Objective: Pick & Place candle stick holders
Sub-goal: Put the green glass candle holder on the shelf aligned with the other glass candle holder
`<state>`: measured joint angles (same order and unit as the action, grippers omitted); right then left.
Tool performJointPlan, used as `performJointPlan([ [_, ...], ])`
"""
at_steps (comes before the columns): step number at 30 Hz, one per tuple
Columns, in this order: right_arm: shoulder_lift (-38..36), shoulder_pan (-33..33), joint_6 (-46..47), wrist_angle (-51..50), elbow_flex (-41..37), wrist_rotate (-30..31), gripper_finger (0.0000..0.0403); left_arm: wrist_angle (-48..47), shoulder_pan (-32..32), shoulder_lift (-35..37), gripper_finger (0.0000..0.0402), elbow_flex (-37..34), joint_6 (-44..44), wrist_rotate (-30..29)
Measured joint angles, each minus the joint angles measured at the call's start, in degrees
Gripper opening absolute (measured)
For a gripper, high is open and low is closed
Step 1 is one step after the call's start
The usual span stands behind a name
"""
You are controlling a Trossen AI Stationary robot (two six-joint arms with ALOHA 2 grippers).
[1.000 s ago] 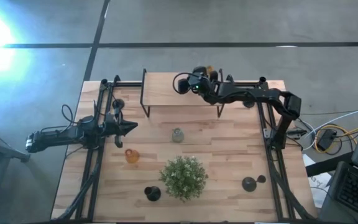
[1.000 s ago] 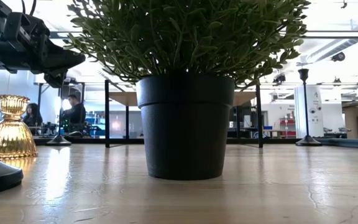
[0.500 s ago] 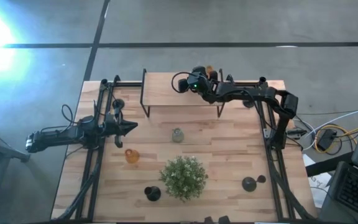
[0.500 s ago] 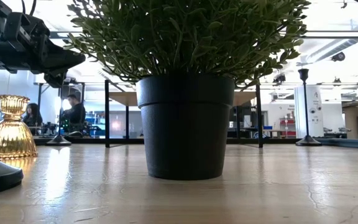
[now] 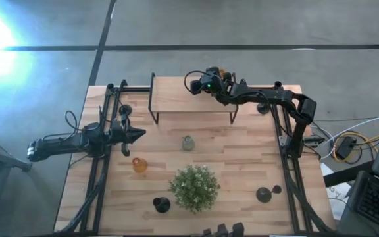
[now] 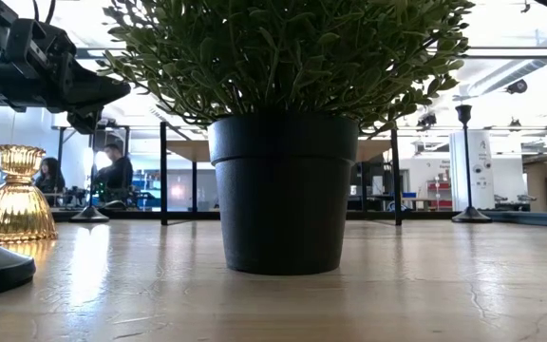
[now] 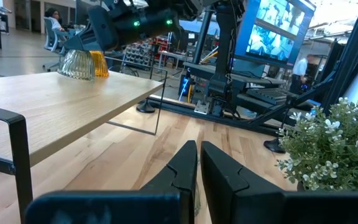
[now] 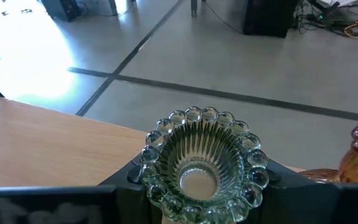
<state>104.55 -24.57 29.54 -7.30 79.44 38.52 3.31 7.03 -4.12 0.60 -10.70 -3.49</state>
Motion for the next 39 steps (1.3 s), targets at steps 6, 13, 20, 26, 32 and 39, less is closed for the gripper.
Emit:
performJointPlan([
  [6, -0.1, -0.4, -0.2, 0.3, -0.4, -1.0, 0.0121, 0.0, 0.0, 0.0, 0.0025, 0.0, 0.0, 0.0],
  [13, -0.1, -0.6, -0.2, 0.2, -0.5, -1.3, 0.0157, 0.0, 0.0, 0.0, 0.0025, 0.0, 0.0, 0.0],
  [20, -0.1, -0.7, -1.2, 0.3, -0.6, -1.5, 0.0195, 0.0, 0.0, 0.0, 0.0025, 0.0, 0.0, 0.0],
  [26, -0.1, -0.8, -2.2, 2.3, -0.6, -6.0, 0.0211, 0.0, 0.0, 0.0, 0.0025, 0.0, 0.0, 0.0],
  [32, -0.2, -0.7, -4.1, 3.7, -0.3, -6.2, 0.0234, 0.0, 0.0, 0.0, 0.0025, 0.0, 0.0, 0.0],
  [39, -0.2, -0.7, -4.3, 3.3, -0.2, -6.2, 0.0265, 0.0, 0.0, 0.0, 0.0025, 0.0, 0.0, 0.0],
])
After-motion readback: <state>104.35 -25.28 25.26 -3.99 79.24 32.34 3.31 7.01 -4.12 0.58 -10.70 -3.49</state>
